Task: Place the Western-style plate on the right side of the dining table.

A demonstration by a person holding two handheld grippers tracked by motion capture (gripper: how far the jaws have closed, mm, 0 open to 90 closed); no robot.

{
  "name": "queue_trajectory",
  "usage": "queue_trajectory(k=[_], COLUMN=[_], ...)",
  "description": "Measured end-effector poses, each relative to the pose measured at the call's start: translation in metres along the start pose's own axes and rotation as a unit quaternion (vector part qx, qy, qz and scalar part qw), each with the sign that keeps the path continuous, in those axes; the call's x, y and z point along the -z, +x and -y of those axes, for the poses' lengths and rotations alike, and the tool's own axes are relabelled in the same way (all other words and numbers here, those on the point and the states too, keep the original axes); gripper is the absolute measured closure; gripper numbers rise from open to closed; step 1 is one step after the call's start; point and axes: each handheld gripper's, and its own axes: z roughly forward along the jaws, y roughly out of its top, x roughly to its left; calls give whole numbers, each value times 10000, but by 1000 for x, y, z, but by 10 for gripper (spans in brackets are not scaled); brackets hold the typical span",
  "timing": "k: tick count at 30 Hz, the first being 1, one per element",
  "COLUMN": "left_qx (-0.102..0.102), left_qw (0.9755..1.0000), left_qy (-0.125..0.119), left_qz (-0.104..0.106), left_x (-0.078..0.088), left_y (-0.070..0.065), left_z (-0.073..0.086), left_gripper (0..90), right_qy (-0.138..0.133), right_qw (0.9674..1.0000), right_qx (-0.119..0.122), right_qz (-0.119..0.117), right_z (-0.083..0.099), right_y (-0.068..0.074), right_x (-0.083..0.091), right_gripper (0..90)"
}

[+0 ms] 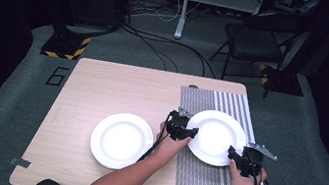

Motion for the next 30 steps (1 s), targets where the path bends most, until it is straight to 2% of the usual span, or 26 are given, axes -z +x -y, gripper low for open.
queue_trajectory(k=[11, 26, 30], left_qx=[35, -50, -139], left_qw=[9999, 9998, 9997], left_qy=[65, 120, 177], left_qz=[-73, -125, -133], left_x=[-10, -20, -22], left_y=[1, -2, -2], left_z=[2, 6, 7], left_gripper=[553, 554, 556], right_qy=[4, 69, 91], right_qw=[9999, 9996, 9994], right_qx=[-48, -4, 17], right_qz=[103, 270, 323], right_z=[2, 8, 9], right_y=[-2, -8, -10], right_x=[-8, -16, -17], right_gripper=[516, 510, 512])
